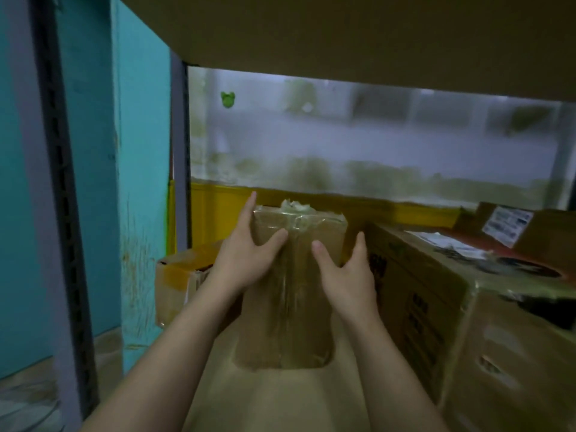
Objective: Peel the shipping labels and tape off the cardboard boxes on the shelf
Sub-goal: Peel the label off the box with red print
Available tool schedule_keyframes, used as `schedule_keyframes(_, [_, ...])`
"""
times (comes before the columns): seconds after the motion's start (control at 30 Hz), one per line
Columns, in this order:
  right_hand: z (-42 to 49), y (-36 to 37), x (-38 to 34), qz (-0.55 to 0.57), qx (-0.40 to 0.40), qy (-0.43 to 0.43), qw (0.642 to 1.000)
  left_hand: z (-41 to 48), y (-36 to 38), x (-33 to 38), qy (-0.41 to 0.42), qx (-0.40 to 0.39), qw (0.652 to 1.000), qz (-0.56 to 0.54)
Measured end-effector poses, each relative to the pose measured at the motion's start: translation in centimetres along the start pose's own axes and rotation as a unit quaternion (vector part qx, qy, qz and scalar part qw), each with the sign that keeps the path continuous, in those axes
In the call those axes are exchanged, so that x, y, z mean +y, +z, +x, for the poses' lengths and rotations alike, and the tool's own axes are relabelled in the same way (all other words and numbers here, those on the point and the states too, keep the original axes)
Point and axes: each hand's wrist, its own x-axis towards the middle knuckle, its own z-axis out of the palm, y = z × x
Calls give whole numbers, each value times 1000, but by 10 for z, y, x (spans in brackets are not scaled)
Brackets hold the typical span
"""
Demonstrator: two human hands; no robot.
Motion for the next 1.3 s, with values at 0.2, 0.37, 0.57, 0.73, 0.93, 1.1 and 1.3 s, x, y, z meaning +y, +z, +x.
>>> schedule_keyframes(0.2, [-7,-1,-6,221,27,-41,974,-2,3,10,50,121,984,-117])
schedule_keyframes(0.37, [-15,1,16,254,50,-24,966,-33,16,-6,49,118,980,-153])
schedule_keyframes(0.57, [-37,11,55,158,50,-41,985,-69,35,-32,79,90,979,-162])
schedule_keyframes(0.73, [-53,13,81,128,14,-31,991,-99,41,-69,87,9,993,-80])
schedule_keyframes(0.93, [-64,17,102,106,-23,-23,994,-119,45,-85,72,-14,997,-2])
schedule_keyframes(1.1, [-67,17,109,68,-26,-32,997,-118,44,-91,90,-15,995,42])
schedule_keyframes(1.3, [-68,16,114,70,-33,-32,996,-118,43,-92,96,-26,995,13])
